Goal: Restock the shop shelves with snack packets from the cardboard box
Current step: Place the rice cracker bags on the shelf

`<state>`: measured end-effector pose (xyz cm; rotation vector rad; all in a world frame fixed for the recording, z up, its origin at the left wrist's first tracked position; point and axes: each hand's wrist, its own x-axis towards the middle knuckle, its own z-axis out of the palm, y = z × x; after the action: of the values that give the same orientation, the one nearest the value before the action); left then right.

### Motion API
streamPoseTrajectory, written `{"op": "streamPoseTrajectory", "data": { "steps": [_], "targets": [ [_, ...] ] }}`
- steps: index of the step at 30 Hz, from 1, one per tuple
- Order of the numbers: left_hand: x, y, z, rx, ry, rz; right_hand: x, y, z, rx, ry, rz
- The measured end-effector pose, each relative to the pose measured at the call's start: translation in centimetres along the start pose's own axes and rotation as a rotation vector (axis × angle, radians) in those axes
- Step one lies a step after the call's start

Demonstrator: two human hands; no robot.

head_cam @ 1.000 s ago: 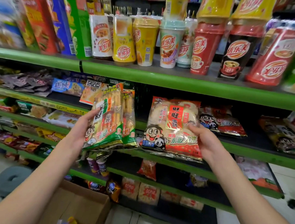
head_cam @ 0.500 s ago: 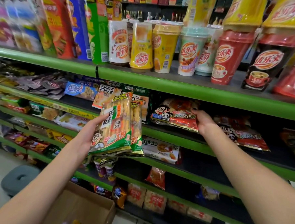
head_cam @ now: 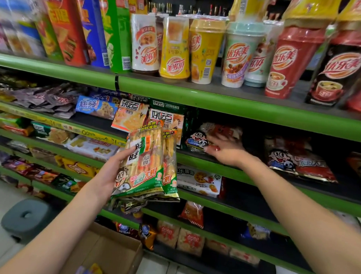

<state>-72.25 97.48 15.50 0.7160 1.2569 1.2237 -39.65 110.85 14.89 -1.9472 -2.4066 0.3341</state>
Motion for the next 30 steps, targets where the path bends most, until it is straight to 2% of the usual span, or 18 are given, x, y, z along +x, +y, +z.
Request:
{"op": "streamPoseTrajectory", "data": {
  "steps": [4, 11, 13, 16, 18, 20, 24, 30],
  "targets": [
    [-0.4, -0.1, 0.7, -0.007, -0.014, -0.025, -0.5, 0.7, 0.3, -0.044, -0.02, -0.078],
    [-1.2, -0.7, 4.2, 0.078, 0.0, 0.031, -2.4, 2.3, -0.1, -0.02, -0.007, -0.222],
    [-1.2, -0.9, 5.2, 0.084, -0.017, 0.036, -3.5, 4.3, -0.5, 0.047, 0.093, -0.171],
    [-1.2, -1.3, 6.3, 0.115, -0.058, 0.046, -5.1, 10.0, -1.9, 0.041, 0.298, 0.107],
    [-1.4, -1.5, 7.3, 0.128, -0.07, 0.038, -6.5, 14.7, -2.8, -0.025, 0.285, 0.306],
    [-1.7, -1.9, 8.6, 0.128, -0.058, 0.035, -7.8, 18.9, -3.4, -0.018, 0.19, 0.414],
    [-2.3, -2.5, 10.6, 0.128, -0.068, 0.029, -8.9, 22.6, -3.8, 0.097, 0.056, 0.389],
    [-2.1, -2.6, 12.0, 0.137, -0.117, 0.008, -8.0, 19.0, -2.4, 0.092, 0.018, 0.329]
  ]
}}
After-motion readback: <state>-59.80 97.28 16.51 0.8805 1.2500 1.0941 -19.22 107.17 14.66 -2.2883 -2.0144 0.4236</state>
